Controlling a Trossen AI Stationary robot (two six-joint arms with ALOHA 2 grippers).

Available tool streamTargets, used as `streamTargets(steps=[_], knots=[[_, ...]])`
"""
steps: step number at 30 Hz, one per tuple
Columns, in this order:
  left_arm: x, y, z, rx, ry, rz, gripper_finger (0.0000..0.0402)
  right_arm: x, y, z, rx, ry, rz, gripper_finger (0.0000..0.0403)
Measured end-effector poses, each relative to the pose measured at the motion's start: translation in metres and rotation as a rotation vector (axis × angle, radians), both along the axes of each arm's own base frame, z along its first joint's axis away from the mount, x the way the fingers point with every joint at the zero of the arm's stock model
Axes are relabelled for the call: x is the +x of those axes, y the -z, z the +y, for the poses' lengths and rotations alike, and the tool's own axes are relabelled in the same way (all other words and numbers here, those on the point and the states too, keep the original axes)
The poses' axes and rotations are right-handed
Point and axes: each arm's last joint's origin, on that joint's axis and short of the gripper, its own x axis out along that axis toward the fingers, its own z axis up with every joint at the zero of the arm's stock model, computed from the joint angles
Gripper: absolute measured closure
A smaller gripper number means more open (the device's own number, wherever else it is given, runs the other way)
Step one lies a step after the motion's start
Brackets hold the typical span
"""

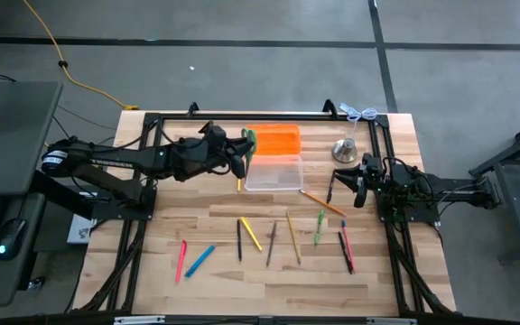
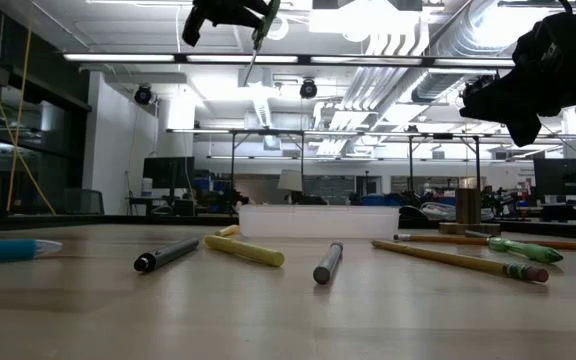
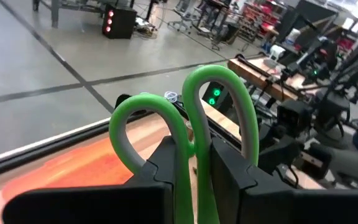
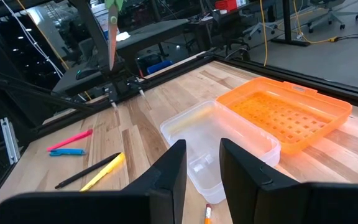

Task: Pick & place school supplies into a supply box
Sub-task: Put the green scissors into the orange supply box

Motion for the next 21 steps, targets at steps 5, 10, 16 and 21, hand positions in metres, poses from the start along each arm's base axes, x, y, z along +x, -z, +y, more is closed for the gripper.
streamTargets(steps=[5,10,16,21], knots=[[0.001,0.000,-0.001,0.056,0.046,0.039,0.0314,0.000,0.000,-0.001,-0.003,0.022,0.000,0.0329],[0.011,-0.009,-0.001,0.112,0.077,0.142,0.0314,0.000,0.000,-0.001,-0.004,0.032,0.000,0.0329],[0.036,-0.020,-0.001,0.177,0.089,0.330,0.0314,0.000,0.000,-0.001,-0.004,0.029,0.001,0.0329],[0.055,-0.024,-0.001,0.221,0.093,0.452,0.0314,0.000,0.000,-0.001,-0.004,0.029,0.001,0.0329]])
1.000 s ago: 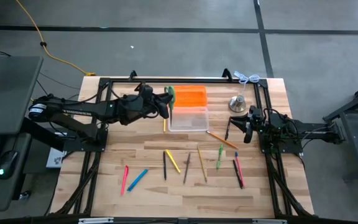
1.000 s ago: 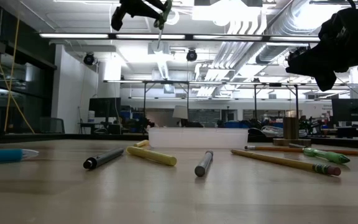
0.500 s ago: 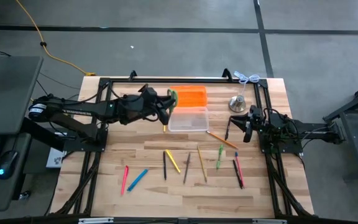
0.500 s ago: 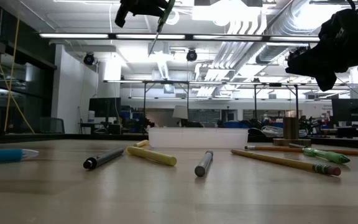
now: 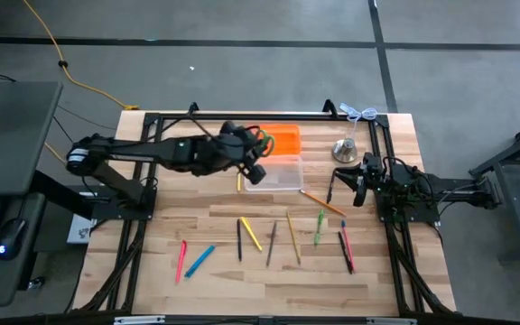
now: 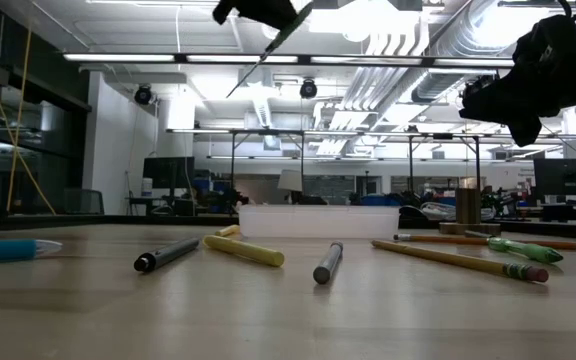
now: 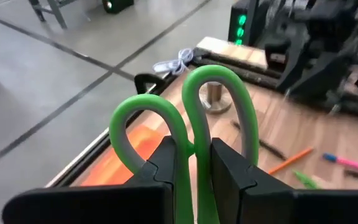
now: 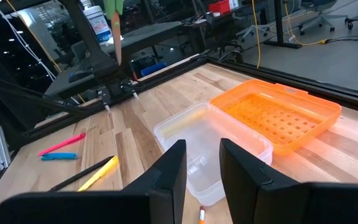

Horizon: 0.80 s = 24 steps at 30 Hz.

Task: Pick & place school supplies into a supply box
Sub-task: Put the green scissors into the orange supply box

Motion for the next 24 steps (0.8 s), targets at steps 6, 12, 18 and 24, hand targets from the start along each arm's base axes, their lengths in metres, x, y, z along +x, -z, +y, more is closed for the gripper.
streamTargets(steps=[6,12,18,24], knots=[[0.017,0.003,0.000,0.026,0.020,0.085,0.0314,0.000,0.000,0.000,0.000,-0.002,0.001,0.0329],[0.020,0.004,0.000,0.023,0.024,0.093,0.0314,0.000,0.000,0.000,0.001,-0.007,-0.001,0.0329],[0.021,0.003,0.000,0.018,0.022,0.086,0.0314,0.000,0.000,0.000,0.001,-0.007,0.000,0.0329],[0.021,0.002,-0.001,0.040,0.042,0.091,0.0314,0.000,0.000,0.000,0.001,-0.007,0.000,0.0329]])
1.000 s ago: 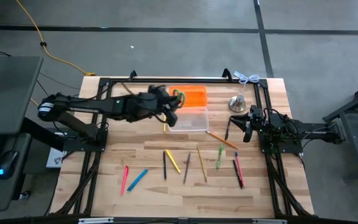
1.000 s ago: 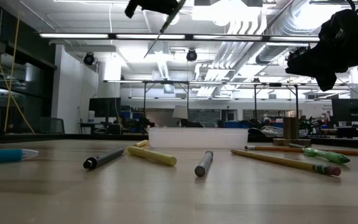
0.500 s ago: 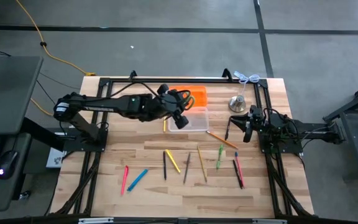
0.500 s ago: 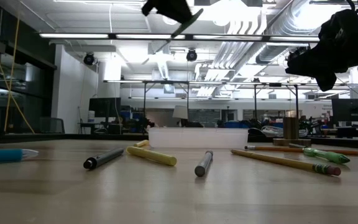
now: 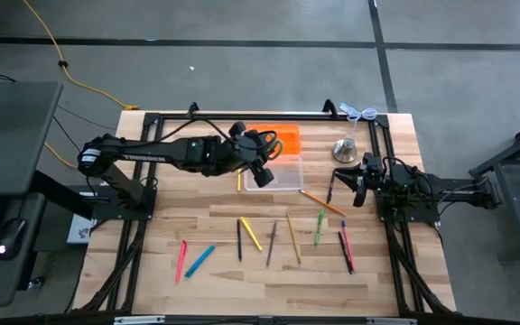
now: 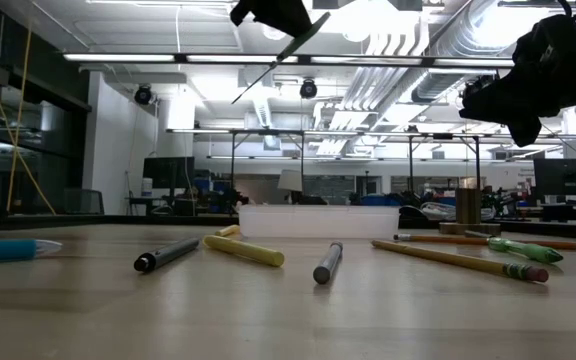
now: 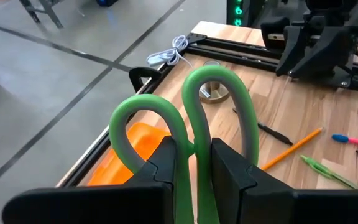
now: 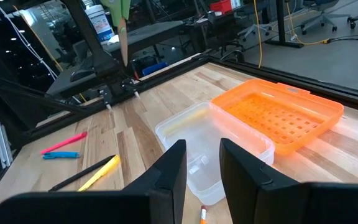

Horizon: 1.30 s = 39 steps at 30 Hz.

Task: Pick & place school supplies into a supply box
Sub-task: Put the green scissors into the orange supply box

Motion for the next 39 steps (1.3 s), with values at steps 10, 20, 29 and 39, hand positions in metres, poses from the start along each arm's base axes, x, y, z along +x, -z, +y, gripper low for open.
streamTargets(steps=[10,20,29,39], knots=[[0.005,0.001,0.006,0.035,0.051,0.007,0.0314,0.000,0.000,0.000,0.000,0.000,0.000,0.0329],[0.015,0.014,0.028,-0.010,0.084,0.032,0.0314,0.000,0.000,0.000,0.000,-0.001,0.000,0.0329],[0.035,0.027,0.043,-0.012,0.118,0.063,0.0314,0.000,0.000,0.000,0.000,0.001,0.000,0.0329],[0.068,0.033,0.046,0.040,0.188,0.149,0.0314,0.000,0.000,0.000,0.000,0.000,0.000,0.0329]])
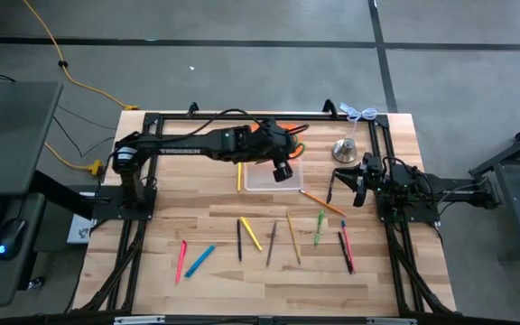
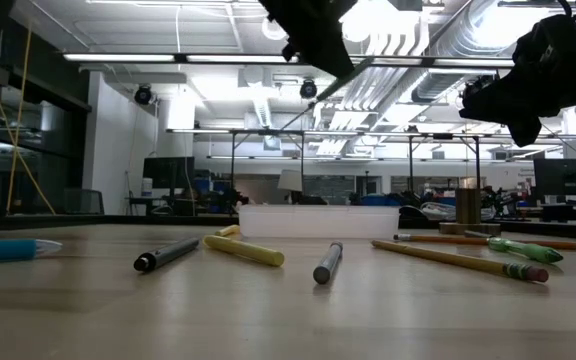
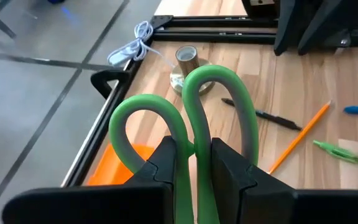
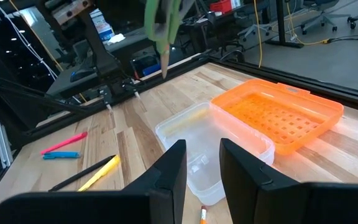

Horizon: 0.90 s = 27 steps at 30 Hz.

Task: Pick & place school supplies into a supply box
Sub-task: Put the green scissors into the orange supply box

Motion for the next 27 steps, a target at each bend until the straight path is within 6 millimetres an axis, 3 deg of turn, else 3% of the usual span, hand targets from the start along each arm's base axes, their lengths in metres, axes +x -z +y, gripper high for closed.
streamTargets(steps=[7,27], knots=[[0.0119,0.0044,0.0013,0.018,0.016,0.042,0.0314,0.0000,0.0000,0.0000,0.000,0.000,0.000,0.0329],[0.0104,0.0072,0.0066,-0.014,0.027,0.062,0.0314,0.0000,0.0000,0.0000,0.000,0.000,0.000,0.0329]])
